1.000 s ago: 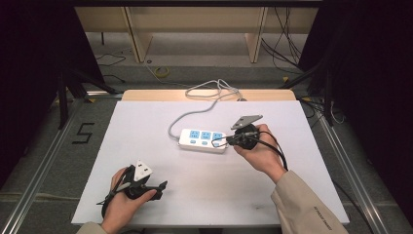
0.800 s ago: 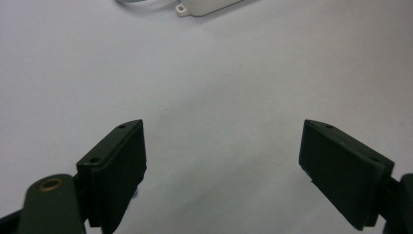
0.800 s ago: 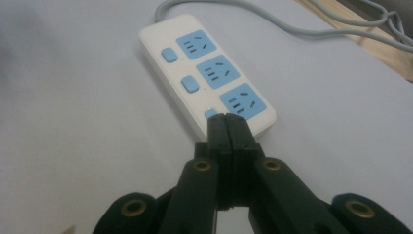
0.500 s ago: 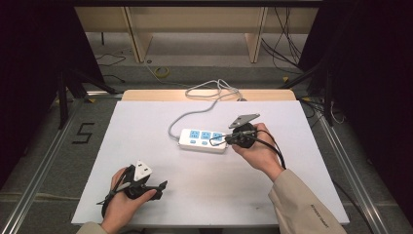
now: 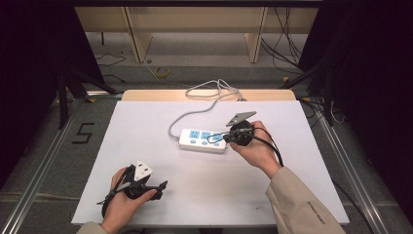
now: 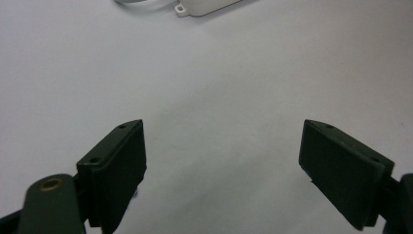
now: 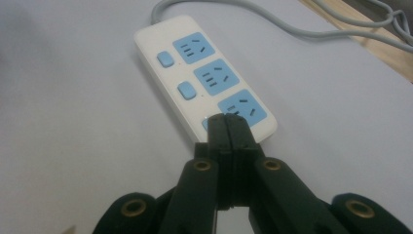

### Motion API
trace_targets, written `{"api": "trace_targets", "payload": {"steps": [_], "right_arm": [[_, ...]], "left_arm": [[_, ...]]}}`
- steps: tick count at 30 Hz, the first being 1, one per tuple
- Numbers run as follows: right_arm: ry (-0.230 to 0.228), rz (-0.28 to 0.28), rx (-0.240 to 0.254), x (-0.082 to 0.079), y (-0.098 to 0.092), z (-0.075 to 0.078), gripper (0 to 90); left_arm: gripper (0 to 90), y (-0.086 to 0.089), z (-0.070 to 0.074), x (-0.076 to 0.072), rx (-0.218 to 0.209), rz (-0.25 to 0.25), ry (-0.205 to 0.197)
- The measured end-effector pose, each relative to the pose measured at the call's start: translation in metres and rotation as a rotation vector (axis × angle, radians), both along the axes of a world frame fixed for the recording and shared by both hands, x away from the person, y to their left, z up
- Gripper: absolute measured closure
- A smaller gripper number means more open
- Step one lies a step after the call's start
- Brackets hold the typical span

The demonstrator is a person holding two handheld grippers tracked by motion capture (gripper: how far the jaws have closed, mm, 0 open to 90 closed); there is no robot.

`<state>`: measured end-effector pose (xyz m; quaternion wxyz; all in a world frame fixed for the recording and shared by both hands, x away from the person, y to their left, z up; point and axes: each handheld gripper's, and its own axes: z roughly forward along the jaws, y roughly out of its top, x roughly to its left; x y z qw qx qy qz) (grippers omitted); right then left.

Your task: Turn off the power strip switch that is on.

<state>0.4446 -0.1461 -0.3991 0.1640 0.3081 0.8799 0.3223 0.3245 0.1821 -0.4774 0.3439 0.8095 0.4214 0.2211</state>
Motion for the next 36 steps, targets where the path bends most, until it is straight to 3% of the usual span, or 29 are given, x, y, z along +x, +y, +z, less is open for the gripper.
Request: {"api": "trace_targets", "payload": {"steps": [36], "right_arm": [[0.027, 0.003, -0.053, 0.019, 0.017, -0.007, 90.0]], "left_arm": [[17.2, -0.001, 0.000, 0.001, 0.001, -0.003, 0.000]]}}
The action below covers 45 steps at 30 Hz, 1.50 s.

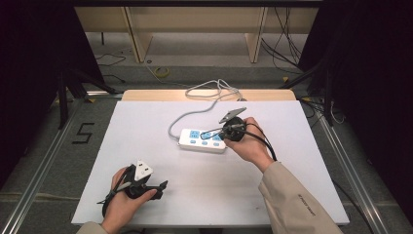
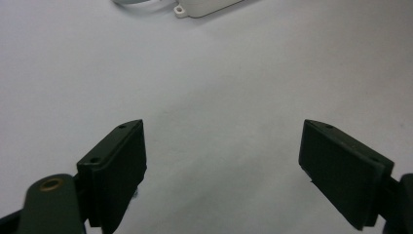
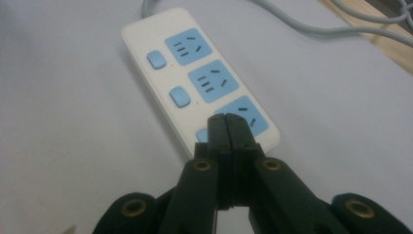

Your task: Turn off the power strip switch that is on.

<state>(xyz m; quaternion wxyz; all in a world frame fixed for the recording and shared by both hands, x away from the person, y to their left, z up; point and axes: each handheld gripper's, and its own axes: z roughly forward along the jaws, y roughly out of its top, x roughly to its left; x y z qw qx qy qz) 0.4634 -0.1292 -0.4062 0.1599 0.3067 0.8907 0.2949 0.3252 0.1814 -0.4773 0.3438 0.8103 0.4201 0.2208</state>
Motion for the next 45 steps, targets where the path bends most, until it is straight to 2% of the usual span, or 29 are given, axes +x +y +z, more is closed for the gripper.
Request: {"api": "trace_targets", "payload": {"steps": [45], "right_arm": [[0.074, 0.000, -0.049, 0.020, 0.019, -0.029, 90.0]], "left_arm": [[17.3, 0.000, 0.000, 0.000, -0.006, 0.000, -0.002]]}}
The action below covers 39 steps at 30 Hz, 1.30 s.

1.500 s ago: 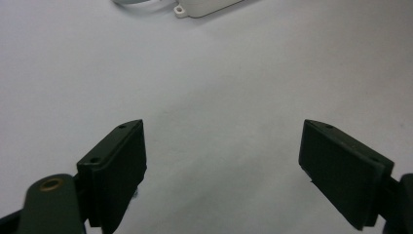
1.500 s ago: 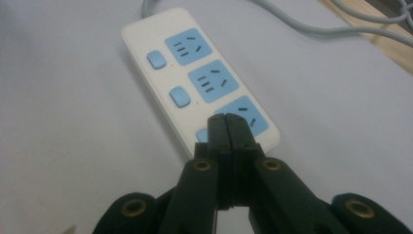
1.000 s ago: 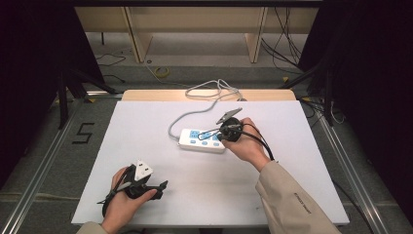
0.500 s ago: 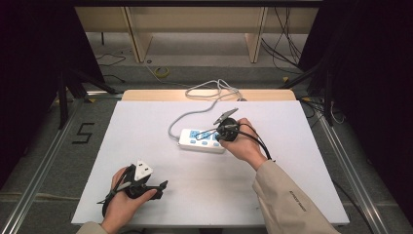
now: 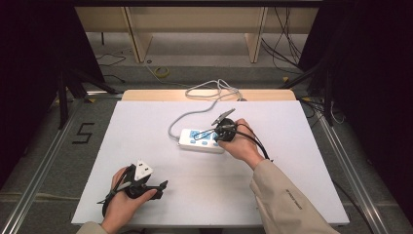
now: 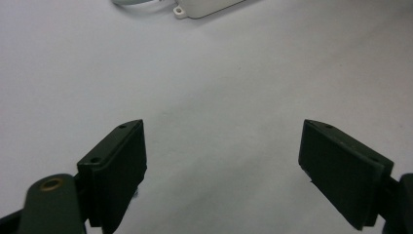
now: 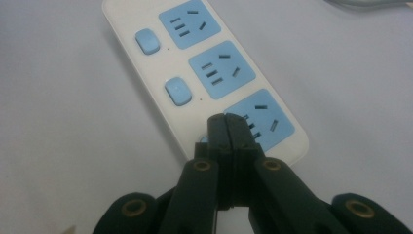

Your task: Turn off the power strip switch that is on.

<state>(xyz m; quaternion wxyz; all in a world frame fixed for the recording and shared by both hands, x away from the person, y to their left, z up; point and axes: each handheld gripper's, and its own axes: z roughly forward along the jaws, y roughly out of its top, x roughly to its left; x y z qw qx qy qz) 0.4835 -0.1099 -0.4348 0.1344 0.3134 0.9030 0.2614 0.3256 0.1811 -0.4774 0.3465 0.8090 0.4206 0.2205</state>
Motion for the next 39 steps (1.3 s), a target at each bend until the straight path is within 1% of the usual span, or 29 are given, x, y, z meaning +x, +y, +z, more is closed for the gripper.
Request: {"api": "trace_targets", "payload": {"steps": [8, 10, 11, 14, 23, 25, 28, 39], "right_arm": [[0.016, -0.005, -0.006, 0.0033, 0.0016, -0.0050, 90.0], [0.013, 0.006, -0.006, 0.0042, 0.0019, -0.0059, 90.0], [0.015, -0.001, -0.006, 0.0041, 0.0025, -0.0062, 90.0], [0.019, 0.003, -0.009, 0.0045, 0.0035, -0.0073, 90.0], [0.023, 0.003, -0.016, 0.0046, 0.0075, -0.0063, 90.0], [0.017, 0.009, -0.022, 0.0052, 0.0077, -0.0071, 90.0], [0.026, 0.007, -0.030, 0.0052, 0.0080, -0.0082, 90.0], [0.035, 0.003, -0.034, 0.0061, 0.0086, -0.0080, 90.0]], "left_arm": [[17.4, 0.0002, 0.0003, -0.0001, 0.005, -0.003, 0.003], [17.4, 0.0001, 0.0003, -0.0002, 0.005, -0.003, 0.003], [17.4, 0.0001, 0.0003, -0.0002, 0.005, -0.003, 0.003], [17.4, 0.0002, 0.0004, -0.0002, 0.005, -0.003, 0.003], [17.4, 0.0003, 0.0003, -0.0003, 0.002, -0.002, 0.001], [17.4, 0.0003, 0.0002, -0.0002, 0.002, -0.001, 0.001], [17.4, 0.0002, 0.0003, -0.0002, 0.002, -0.002, 0.000], [17.4, -0.0001, 0.0005, -0.0003, 0.002, -0.002, 0.000]]}}
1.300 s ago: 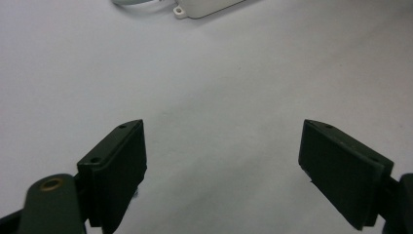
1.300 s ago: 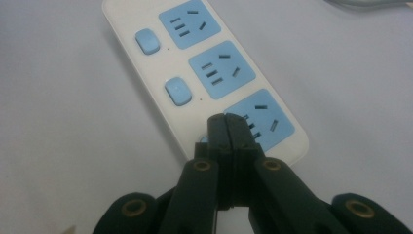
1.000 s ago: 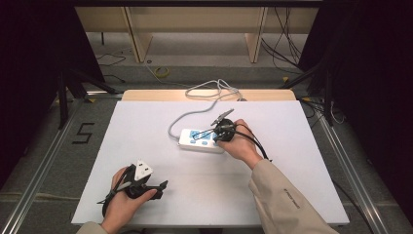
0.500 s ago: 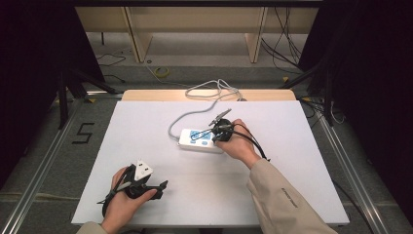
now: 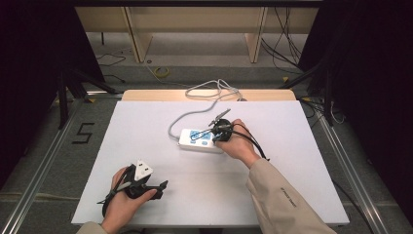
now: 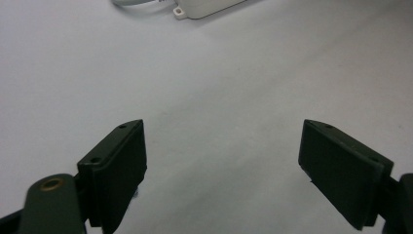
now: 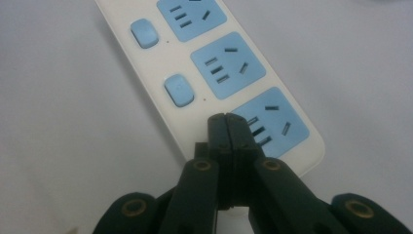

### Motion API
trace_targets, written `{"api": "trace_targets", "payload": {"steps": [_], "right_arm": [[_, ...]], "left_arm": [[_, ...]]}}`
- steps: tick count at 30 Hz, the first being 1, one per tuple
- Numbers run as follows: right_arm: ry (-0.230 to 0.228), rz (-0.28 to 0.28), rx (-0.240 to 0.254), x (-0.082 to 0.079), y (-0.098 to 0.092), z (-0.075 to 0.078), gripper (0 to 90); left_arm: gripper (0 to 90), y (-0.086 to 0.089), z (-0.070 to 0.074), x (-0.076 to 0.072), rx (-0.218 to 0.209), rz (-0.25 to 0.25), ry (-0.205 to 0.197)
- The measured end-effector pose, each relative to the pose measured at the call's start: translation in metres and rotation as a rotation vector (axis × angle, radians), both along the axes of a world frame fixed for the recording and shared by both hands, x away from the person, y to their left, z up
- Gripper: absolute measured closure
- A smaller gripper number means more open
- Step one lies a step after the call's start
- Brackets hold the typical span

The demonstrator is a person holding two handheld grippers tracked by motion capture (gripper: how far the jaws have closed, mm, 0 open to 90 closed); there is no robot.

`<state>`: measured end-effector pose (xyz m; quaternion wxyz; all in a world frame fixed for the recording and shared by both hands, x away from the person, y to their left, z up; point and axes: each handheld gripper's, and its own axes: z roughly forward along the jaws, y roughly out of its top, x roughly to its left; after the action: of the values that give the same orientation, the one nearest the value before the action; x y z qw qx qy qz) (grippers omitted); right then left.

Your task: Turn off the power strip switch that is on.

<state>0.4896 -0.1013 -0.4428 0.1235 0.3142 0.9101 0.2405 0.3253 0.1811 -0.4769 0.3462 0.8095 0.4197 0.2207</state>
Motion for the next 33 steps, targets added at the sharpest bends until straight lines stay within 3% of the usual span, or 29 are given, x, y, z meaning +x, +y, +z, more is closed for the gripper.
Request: {"api": "trace_targets", "payload": {"steps": [33], "right_arm": [[-0.004, -0.009, -0.047, -0.0009, 0.0064, 0.0003, 90.0]], "left_arm": [[17.4, -0.0005, 0.0000, -0.0003, 0.003, -0.002, 0.002]]}}
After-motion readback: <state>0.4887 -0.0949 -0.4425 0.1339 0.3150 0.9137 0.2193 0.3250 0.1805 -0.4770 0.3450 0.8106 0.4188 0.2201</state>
